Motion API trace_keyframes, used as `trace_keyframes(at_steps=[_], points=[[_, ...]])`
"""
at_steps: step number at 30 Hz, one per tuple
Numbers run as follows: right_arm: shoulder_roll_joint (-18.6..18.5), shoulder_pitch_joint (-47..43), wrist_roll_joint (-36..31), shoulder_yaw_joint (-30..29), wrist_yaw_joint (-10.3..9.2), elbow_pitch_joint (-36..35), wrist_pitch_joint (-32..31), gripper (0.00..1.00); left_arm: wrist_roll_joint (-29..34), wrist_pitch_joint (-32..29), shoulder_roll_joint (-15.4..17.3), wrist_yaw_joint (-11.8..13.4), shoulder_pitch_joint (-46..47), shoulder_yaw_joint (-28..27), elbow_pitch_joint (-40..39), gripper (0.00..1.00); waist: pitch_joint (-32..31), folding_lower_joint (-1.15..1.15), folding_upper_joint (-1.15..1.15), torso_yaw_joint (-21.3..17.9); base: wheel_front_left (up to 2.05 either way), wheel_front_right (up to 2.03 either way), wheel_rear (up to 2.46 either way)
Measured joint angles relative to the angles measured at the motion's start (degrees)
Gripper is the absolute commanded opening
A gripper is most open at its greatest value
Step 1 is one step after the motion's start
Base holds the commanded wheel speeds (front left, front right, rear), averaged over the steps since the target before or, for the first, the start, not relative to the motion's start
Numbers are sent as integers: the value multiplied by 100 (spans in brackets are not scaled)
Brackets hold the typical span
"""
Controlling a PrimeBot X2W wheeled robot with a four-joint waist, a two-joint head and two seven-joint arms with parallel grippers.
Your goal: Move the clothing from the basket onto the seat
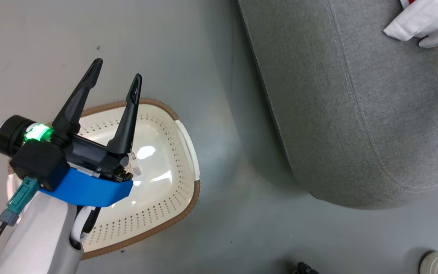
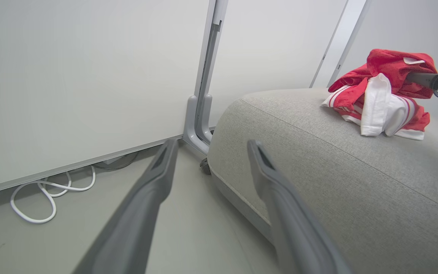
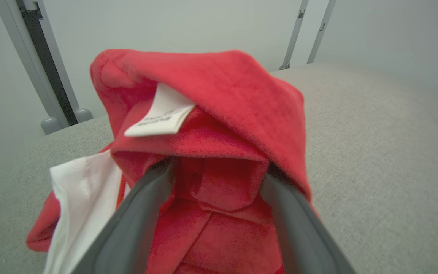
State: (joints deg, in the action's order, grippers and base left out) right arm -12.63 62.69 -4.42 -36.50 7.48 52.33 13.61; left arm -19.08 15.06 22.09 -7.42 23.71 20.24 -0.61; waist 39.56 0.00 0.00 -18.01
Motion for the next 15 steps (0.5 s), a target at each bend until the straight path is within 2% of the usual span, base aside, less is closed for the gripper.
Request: trace_keyframes(at_steps=[9, 15], points=[[215, -803, 1, 924, 0, -153, 94, 100, -171, 1, -425, 0, -227, -156, 389, 100, -796, -1, 0, 138, 0, 0, 0], [515, -1466, 379, 1463, 1, -365, 116, 100, -325, 0, -711, 0, -727, -424, 668, 100, -1510, -1, 0, 200, 0, 0, 0]])
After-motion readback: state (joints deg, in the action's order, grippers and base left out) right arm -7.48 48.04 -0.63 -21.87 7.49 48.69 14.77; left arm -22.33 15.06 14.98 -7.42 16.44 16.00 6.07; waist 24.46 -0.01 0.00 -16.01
